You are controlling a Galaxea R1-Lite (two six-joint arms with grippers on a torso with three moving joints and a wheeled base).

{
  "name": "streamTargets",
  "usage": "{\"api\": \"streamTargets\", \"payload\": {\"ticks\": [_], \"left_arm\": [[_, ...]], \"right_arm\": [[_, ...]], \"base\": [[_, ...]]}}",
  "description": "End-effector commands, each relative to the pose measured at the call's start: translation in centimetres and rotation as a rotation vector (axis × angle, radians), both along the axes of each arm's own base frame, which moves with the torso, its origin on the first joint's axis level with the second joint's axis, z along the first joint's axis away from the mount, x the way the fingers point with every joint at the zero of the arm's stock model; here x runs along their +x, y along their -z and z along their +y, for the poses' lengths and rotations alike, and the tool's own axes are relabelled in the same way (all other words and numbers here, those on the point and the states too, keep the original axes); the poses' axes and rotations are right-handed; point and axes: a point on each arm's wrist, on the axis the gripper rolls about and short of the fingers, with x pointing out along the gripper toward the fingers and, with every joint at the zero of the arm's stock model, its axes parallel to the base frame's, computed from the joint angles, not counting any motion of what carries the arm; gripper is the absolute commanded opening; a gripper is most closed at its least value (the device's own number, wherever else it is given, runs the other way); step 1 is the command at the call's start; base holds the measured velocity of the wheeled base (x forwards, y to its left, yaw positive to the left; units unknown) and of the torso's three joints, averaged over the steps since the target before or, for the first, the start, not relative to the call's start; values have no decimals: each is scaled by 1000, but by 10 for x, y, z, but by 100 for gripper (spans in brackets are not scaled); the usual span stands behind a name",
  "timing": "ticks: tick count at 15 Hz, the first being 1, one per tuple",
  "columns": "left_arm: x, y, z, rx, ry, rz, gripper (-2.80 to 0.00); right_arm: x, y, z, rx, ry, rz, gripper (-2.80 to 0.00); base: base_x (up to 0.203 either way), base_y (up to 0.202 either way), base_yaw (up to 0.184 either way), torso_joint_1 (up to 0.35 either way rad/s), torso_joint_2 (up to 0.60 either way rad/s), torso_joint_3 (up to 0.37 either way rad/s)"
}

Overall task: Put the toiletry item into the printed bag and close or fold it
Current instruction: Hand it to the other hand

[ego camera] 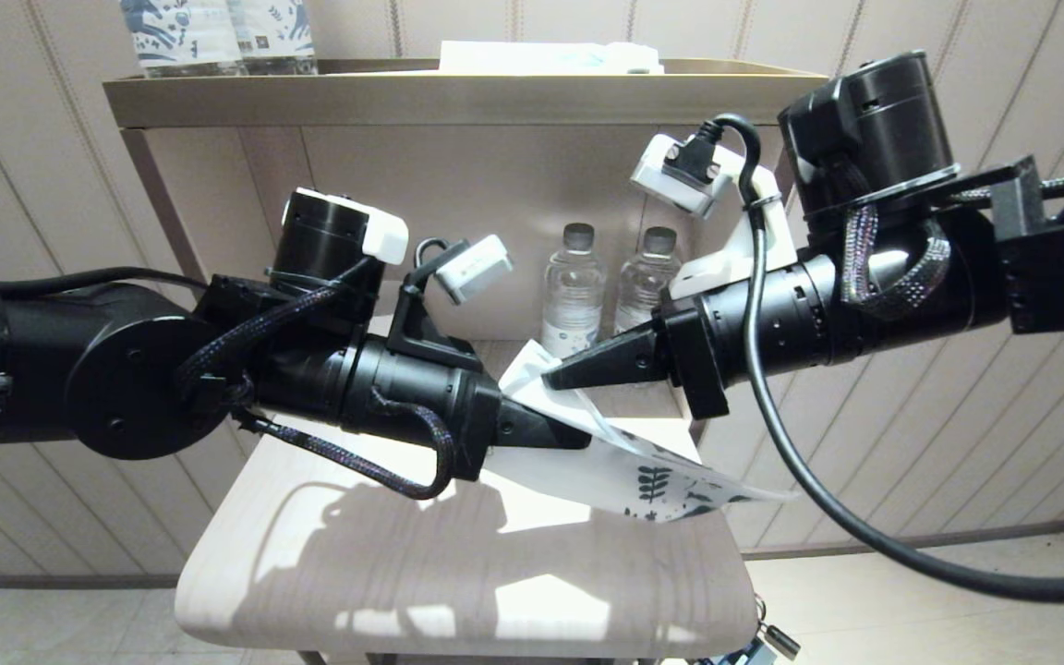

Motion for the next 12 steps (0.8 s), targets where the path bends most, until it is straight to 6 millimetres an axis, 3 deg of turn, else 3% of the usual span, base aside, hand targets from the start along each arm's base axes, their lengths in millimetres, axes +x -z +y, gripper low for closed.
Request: {"api": "streamTargets", "payload": {"ticks": [1,2,3,7,12], "left_arm": [[0,1,-1,-5,6,-1,-280],[0,0,0,-12,4,-9,-253],[-1,0,0,-20,2,-19,0],[0,5,4,-41,-8,-25,0],[5,11,1,-146,-49,0,0]], "right_arm": [[7,2,6,1,-7,4,-280],[11,3,9,0,-5,12,-280],[13,5,10,0,-3,21,-280],[23,12,16,-10,-2,39,-280],[23,2,16,31,10,73,-280]], "base": [[0,0,0,0,0,0],[0,0,0,0,0,0],[0,0,0,0,0,0],[0,0,0,0,0,0],[0,0,0,0,0,0]]}}
